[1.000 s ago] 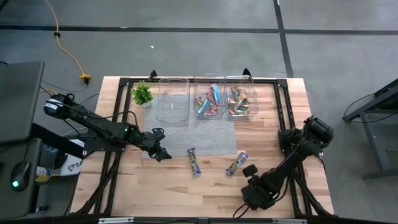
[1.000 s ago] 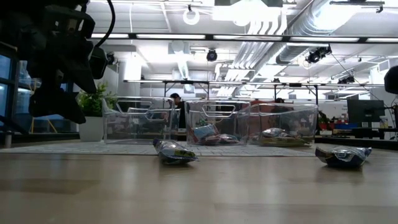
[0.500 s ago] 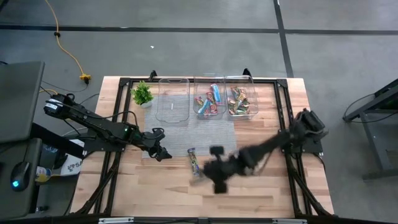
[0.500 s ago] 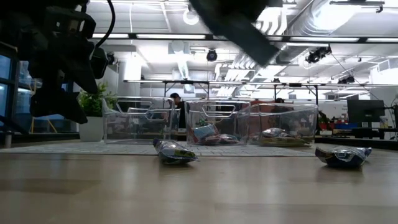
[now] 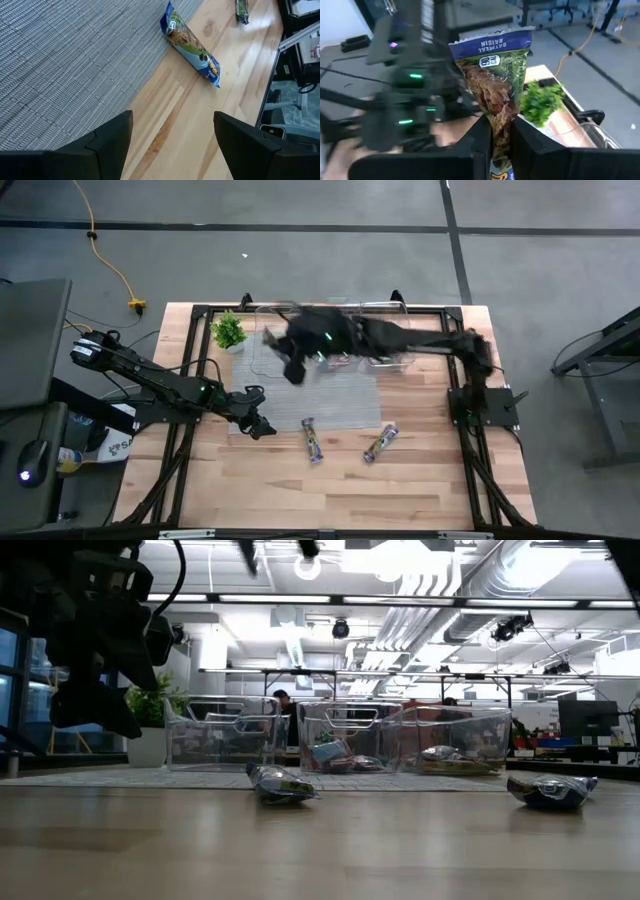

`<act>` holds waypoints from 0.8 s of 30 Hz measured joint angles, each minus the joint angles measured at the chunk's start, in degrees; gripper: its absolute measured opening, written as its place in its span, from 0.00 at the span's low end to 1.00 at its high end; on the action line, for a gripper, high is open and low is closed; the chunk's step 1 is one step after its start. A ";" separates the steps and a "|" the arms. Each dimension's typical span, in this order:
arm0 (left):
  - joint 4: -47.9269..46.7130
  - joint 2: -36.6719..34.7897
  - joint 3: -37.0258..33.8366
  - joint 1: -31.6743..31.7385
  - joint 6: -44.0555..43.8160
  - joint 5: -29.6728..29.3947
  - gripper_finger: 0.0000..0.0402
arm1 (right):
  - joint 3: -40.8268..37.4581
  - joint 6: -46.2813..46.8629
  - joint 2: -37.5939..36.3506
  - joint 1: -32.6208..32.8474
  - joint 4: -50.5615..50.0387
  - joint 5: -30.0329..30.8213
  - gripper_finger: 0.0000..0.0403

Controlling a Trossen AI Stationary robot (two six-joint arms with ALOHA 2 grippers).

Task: Pick and place Granola Bars by type
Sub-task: Put the blue granola bar into the left transparent bin

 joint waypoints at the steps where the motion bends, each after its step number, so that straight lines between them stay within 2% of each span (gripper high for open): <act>1: -0.02 0.00 0.00 0.00 0.00 0.00 0.67 | 1.42 -0.01 1.79 -1.61 -0.01 -1.65 0.09; 7: 0.09 0.00 0.00 0.00 -0.01 0.31 0.67 | 11.10 1.17 14.85 -7.83 -0.50 -7.91 0.11; 13: 0.01 0.00 0.00 0.00 -0.04 2.02 0.67 | 19.41 2.88 24.53 -10.02 -15.12 -10.83 0.11; 17: -0.01 0.00 0.00 0.00 -0.07 2.58 0.67 | 20.12 0.04 26.72 -11.11 -22.67 -10.91 0.12; 24: -0.04 0.00 0.00 0.00 -0.05 2.60 0.67 | 18.30 -0.44 26.72 -12.41 -22.19 -11.96 0.19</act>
